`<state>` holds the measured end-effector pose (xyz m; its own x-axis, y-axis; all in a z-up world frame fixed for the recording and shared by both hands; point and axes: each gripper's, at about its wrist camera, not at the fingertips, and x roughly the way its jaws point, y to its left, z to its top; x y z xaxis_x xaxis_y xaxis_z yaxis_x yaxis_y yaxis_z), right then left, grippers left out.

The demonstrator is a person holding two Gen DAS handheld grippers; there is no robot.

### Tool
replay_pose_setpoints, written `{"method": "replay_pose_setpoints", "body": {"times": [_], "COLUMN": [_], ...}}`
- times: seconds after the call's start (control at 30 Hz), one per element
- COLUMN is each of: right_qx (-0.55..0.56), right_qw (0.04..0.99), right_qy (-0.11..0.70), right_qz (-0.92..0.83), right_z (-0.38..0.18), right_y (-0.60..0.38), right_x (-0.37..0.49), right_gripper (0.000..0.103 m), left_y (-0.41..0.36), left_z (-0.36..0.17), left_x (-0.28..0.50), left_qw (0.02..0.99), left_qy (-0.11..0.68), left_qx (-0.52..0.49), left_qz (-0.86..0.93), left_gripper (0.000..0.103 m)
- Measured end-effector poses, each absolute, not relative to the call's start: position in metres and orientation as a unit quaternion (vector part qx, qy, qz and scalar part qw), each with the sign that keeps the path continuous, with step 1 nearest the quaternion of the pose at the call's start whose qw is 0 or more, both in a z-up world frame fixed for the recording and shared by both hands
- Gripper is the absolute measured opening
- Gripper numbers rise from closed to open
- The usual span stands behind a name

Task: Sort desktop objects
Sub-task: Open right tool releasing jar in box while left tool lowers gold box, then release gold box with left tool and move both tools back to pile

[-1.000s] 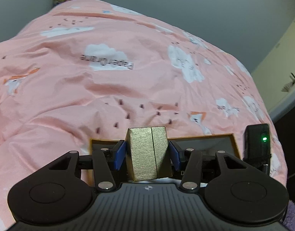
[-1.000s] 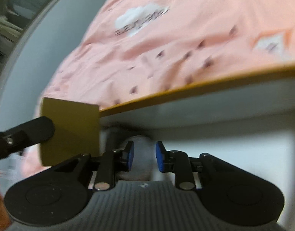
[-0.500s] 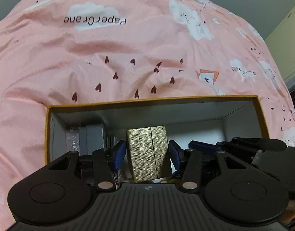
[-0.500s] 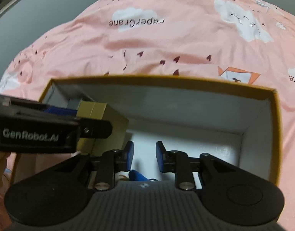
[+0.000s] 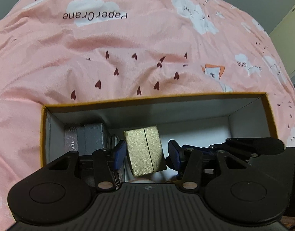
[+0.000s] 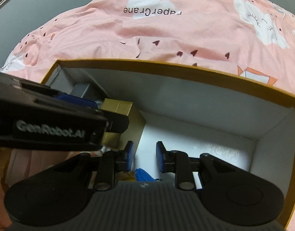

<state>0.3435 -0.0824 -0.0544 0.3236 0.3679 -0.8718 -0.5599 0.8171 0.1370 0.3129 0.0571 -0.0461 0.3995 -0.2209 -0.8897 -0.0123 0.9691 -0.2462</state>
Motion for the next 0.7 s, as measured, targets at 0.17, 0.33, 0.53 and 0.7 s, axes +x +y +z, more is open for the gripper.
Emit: {"method": "replay_pose_setpoints", "body": {"times": [0.17, 0.33, 0.53, 0.7], "right_qx": [-0.129, -0.194, -0.207, -0.204], "right_qw": [0.812, 0.808, 0.802, 0.806], "right_qy": [0.475, 0.441, 0.446, 0.447], "right_qz": [0.314, 0.339, 0.338, 0.331], "right_z": [-0.049, -0.049, -0.056, -0.048], "right_y": [-0.075, -0.061, -0.059, -0.062], "right_x": [0.338, 0.329, 0.335, 0.330], "right_gripper": [0.028, 0.028, 0.028, 0.028], "left_y": [0.070, 0.099, 0.118, 0.117], "left_z": [-0.024, -0.009, -0.003, 0.002], "left_x": [0.300, 0.282, 0.264, 0.246], "left_qw": [0.847, 0.856, 0.858, 0.861], "left_qy": [0.512, 0.493, 0.487, 0.486], "left_qx": [-0.120, -0.146, -0.160, -0.144], "left_qz": [-0.078, -0.051, -0.040, -0.037], "left_gripper": [0.056, 0.056, 0.056, 0.056]}}
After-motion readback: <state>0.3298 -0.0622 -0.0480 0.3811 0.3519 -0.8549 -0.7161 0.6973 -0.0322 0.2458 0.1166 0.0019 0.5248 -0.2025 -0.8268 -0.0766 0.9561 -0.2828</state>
